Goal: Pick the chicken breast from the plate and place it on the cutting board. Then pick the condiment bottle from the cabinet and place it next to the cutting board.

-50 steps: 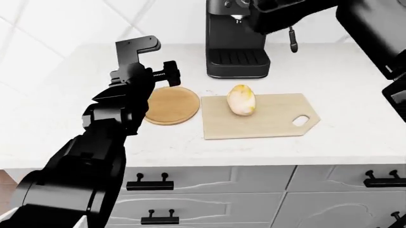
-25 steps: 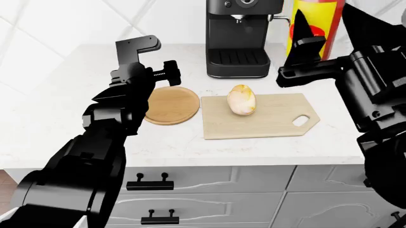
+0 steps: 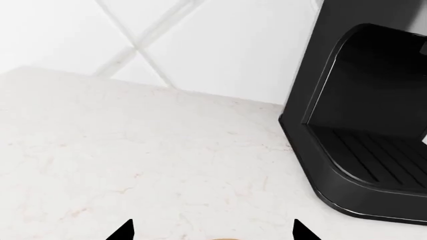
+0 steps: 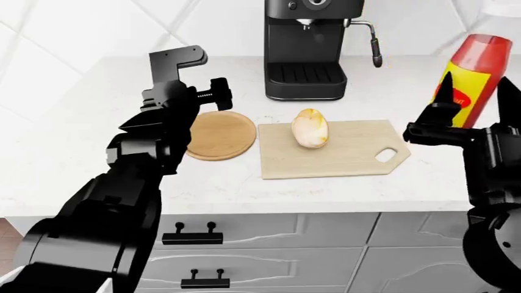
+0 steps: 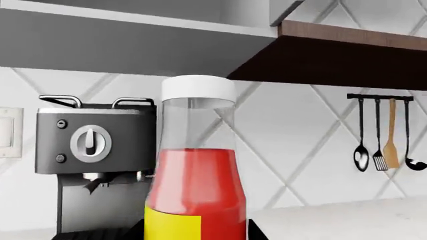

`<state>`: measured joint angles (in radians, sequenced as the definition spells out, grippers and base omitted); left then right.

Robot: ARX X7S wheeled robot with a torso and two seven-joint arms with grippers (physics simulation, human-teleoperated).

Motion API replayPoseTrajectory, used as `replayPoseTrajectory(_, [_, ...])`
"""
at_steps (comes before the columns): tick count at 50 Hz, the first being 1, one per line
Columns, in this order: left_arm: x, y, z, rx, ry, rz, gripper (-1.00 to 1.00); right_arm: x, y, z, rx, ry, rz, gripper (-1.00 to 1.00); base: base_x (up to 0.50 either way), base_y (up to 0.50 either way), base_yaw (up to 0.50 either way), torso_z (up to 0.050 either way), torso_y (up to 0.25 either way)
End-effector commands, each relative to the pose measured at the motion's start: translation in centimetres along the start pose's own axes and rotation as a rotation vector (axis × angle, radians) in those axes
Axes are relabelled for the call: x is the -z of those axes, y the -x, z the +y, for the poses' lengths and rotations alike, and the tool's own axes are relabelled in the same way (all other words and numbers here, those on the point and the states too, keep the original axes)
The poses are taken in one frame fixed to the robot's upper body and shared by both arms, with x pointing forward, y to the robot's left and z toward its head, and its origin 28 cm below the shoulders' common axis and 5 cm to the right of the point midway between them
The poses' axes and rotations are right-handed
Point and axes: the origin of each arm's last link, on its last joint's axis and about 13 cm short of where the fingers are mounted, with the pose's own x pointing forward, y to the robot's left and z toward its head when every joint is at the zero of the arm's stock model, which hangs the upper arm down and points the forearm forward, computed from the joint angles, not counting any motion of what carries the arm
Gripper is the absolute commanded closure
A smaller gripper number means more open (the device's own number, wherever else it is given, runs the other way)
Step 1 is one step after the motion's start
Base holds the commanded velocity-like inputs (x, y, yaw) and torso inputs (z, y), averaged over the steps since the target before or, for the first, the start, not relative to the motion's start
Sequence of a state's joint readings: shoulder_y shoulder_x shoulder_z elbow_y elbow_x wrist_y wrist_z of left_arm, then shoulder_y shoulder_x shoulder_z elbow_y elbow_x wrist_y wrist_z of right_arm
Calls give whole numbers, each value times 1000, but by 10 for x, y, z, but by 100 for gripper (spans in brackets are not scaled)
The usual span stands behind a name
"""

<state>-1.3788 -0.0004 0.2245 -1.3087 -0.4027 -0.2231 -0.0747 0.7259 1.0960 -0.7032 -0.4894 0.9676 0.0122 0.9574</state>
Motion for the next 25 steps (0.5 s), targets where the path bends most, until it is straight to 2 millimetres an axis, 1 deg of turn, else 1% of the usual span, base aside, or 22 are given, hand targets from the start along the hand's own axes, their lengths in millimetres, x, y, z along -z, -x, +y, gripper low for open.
replayPoseTrajectory(1, [0, 0, 0, -2, -7, -3, -100, 26, 0, -16, 125, 91, -41, 100, 0, 0, 0, 0, 0])
replayPoseTrajectory(7, [0, 0, 0, -1, -9, -2, -100, 37, -6, -15, 149, 134, -24, 100, 0, 0, 0, 0, 0])
replayPoseTrajectory(18, [0, 0, 0, -2, -12, -1, -100, 45, -18, -9, 143, 200, 12, 100, 0, 0, 0, 0, 1])
replayPoseTrajectory(25, [0, 0, 0, -2, -12, -1, -100, 53, -26, -9, 153, 235, 45, 100, 0, 0, 0, 0, 0])
